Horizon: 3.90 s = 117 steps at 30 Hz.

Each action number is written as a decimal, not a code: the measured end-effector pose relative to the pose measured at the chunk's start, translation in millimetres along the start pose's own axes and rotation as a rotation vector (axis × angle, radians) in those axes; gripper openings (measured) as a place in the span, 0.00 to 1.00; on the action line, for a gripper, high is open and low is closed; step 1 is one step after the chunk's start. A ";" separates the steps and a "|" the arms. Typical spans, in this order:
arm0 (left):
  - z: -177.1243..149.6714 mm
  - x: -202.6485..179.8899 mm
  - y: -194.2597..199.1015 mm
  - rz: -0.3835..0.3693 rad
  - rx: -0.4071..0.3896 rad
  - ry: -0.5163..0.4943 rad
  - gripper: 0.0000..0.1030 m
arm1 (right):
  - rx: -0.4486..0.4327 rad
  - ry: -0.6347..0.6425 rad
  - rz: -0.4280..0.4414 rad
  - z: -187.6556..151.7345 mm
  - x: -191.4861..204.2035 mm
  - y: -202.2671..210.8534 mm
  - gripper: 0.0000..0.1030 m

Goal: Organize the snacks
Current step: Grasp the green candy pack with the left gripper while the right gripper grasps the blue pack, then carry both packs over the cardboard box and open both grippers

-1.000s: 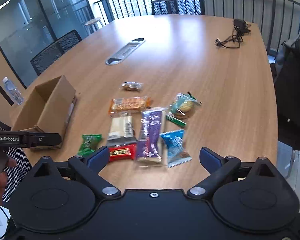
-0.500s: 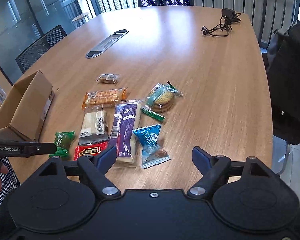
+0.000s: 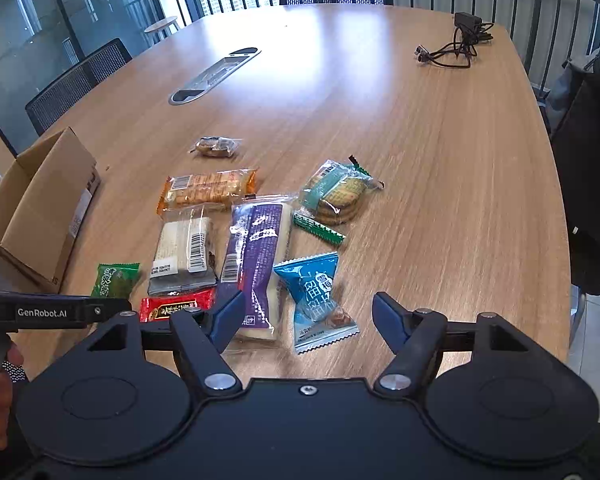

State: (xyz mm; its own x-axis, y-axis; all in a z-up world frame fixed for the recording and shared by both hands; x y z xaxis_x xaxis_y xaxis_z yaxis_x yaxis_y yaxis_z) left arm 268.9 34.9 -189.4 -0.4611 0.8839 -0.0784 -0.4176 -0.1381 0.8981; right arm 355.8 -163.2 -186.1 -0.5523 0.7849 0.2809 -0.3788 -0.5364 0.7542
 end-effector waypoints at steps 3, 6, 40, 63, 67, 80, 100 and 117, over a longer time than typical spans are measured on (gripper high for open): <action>2.0 -3.1 -1.5 0.010 -0.009 0.002 0.51 | 0.007 -0.009 -0.008 -0.1 -5.6 -2.2 0.64; 3.9 -4.0 -2.3 0.009 -0.004 0.011 0.42 | 0.011 -0.020 -0.004 0.9 -9.4 -5.5 0.63; 3.0 -0.8 29.1 -0.029 -0.049 -0.016 0.26 | 0.091 0.035 -0.034 3.5 1.8 -2.7 0.18; -0.1 -10.5 -1.7 0.018 0.017 -0.065 0.28 | 0.133 0.091 -0.028 -6.3 -4.2 -39.4 0.29; -1.0 -12.0 -2.5 0.035 0.003 -0.070 0.31 | 0.173 0.096 -0.031 -9.9 -3.5 -33.9 0.28; -4.3 -18.6 4.2 0.038 -0.013 -0.085 0.25 | 0.145 0.114 -0.035 -7.9 11.4 3.1 0.28; 15.3 -3.5 77.7 -0.024 -0.153 -0.048 0.25 | 0.052 0.209 0.002 25.1 81.1 42.2 0.28; 28.8 23.5 108.8 -0.031 -0.215 -0.004 0.25 | -0.008 0.254 0.031 46.2 116.9 58.0 0.28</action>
State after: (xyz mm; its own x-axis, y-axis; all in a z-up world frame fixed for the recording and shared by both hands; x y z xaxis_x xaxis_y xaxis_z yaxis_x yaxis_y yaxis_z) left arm 235.2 53.4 -81.0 -0.4430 0.8907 -0.1024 -0.5890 -0.2030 0.7823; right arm 303.6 -88.3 -82.1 -0.7324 0.6652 0.1452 -0.3638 -0.5626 0.7424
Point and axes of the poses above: each gripper's, at about its wrist camera, not at the fingertips, and y roughly against the way its jaws point, x to its left, z to its top, the point moved 2 cm from there along -y, roughly the way its jaws point, and after that the axes turned 10 degrees about z, right-handed, at the moved point
